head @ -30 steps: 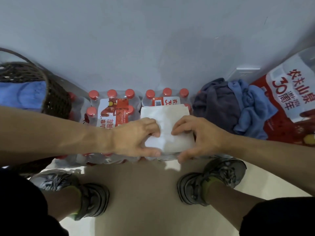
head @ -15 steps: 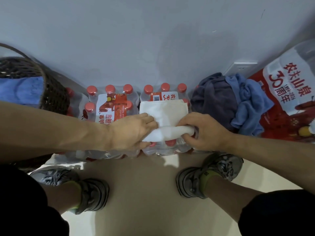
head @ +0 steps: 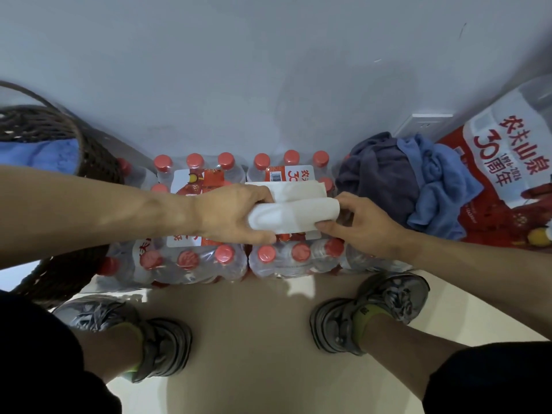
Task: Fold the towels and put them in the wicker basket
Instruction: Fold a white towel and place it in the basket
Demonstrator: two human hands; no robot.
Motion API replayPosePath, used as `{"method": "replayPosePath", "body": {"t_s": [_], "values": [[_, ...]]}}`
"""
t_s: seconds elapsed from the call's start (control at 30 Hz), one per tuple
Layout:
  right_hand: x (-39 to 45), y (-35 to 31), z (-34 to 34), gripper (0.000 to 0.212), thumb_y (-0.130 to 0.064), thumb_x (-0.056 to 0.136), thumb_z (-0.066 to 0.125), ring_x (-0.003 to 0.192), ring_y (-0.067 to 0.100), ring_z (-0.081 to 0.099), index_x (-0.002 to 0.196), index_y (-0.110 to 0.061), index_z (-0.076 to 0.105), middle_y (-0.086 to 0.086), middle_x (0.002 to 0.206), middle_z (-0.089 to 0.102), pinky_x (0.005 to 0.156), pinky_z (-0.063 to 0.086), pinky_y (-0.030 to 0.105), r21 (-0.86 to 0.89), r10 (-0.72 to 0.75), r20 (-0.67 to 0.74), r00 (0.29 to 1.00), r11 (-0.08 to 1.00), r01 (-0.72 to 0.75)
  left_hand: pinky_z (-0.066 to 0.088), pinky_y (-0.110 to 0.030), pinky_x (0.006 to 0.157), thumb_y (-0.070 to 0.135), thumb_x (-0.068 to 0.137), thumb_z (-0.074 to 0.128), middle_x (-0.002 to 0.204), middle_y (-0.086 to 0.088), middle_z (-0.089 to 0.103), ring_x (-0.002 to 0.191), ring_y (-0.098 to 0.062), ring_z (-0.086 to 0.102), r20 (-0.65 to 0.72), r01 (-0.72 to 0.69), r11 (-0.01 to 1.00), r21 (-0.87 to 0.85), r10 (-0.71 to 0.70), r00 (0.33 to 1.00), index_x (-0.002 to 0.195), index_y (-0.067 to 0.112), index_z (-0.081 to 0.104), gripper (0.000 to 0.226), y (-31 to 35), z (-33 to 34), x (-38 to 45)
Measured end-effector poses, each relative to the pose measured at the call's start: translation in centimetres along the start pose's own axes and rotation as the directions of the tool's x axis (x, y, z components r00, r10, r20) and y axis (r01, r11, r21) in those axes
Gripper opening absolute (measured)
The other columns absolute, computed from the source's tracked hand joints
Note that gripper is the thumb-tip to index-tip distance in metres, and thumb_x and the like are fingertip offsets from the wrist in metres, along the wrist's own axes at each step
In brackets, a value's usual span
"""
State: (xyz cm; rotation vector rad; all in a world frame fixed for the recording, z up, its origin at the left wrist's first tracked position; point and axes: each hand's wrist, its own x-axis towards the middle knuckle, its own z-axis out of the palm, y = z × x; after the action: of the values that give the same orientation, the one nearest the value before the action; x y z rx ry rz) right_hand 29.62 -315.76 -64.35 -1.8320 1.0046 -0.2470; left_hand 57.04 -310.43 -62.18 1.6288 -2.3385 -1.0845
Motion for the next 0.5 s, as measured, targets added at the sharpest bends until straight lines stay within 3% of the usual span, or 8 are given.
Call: {"method": "replayPosePath", "body": {"t_s": [0.07,0.17,0.23,0.33,0.37,0.43,0.5], "values": [[0.2,0.0,0.1,0.026,-0.038,0.087,0.068,0.097,-0.01,0.06,0.112,-0.034,0.063,-0.014,0.11,0.064,0.079,0.048,0.009,0.054,0.045,0.037,0.998,0.997,-0.047,0.053,-0.026,0.067,0.053,0.074,0.076,0.099,0.009,0.061,0.082,-0.011,0.061,0.034,0.022,0.996,0.083,-0.025,0.999,0.119,0.022,0.047,0.062,0.2,0.0,0.2],[0.6,0.2,0.4,0.055,-0.056,0.084,0.055,0.11,0.005,0.062,0.127,-0.022,0.059,-0.011,0.121,0.065,0.093,0.053,0.026,0.101,0.152,0.075,0.986,0.982,-0.159,0.045,-0.011,0.053,0.044,0.078,0.076,0.087,0.012,0.061,0.072,-0.002,0.06,0.007,0.078,0.996,0.04,-0.079,0.997,0.106,0.028,0.045,0.044,-0.1,-0.5,0.8],[0.9,0.3,0.5,0.059,-0.06,0.085,0.05,0.109,0.01,0.064,0.125,-0.018,0.061,-0.007,0.119,0.068,0.095,0.054,0.032,0.163,0.209,0.064,0.976,0.962,-0.217,0.042,-0.007,0.049,0.045,0.082,0.071,0.082,0.013,0.06,0.068,0.0,0.058,-0.016,0.114,0.993,-0.04,-0.115,0.993,0.092,0.032,0.046,0.031,-0.2,-1.0,1.2],[1.1,0.2,0.5,0.054,-0.064,0.086,0.046,0.095,0.012,0.069,0.107,-0.02,0.069,-0.008,0.101,0.074,0.078,0.056,0.025,0.18,0.256,0.021,0.966,0.95,-0.256,0.041,-0.011,0.041,0.051,0.084,0.065,0.07,0.001,0.069,0.054,-0.01,0.064,0.012,0.2,0.959,-0.203,-0.201,0.979,0.085,0.032,0.049,0.025,-0.4,-1.1,1.5],[1.2,0.1,0.6,0.055,-0.066,0.086,0.045,0.091,0.016,0.07,0.102,-0.019,0.07,-0.006,0.097,0.075,0.075,0.057,0.028,0.151,0.277,0.001,0.961,0.95,-0.274,0.042,-0.013,0.04,0.052,0.084,0.064,0.066,-0.002,0.07,0.05,-0.013,0.065,0.04,0.228,0.943,-0.241,-0.226,0.973,0.085,0.032,0.05,0.025,-0.5,-1.1,1.5],[1.5,-0.2,0.8,0.057,-0.066,0.089,0.044,0.085,0.022,0.07,0.097,-0.017,0.07,-0.002,0.092,0.075,0.073,0.058,0.035,0.082,0.316,-0.04,0.948,0.946,-0.312,0.043,-0.017,0.04,0.052,0.087,0.062,0.059,0.0,0.069,0.044,-0.014,0.062,0.089,0.259,0.92,-0.293,-0.244,0.966,0.088,0.03,0.052,0.024,-0.7,-1.1,1.7],[1.8,-0.6,1.0,0.053,-0.065,0.092,0.04,0.076,0.016,0.068,0.089,-0.02,0.068,-0.005,0.085,0.073,0.06,0.053,0.027,0.003,0.322,-0.086,0.943,0.946,-0.323,0.043,-0.02,0.039,0.051,0.09,0.06,0.058,0.003,0.068,0.043,-0.013,0.061,0.082,0.252,0.917,-0.31,-0.238,0.968,0.091,0.029,0.051,0.023,-1.0,-1.2,2.0]]}}
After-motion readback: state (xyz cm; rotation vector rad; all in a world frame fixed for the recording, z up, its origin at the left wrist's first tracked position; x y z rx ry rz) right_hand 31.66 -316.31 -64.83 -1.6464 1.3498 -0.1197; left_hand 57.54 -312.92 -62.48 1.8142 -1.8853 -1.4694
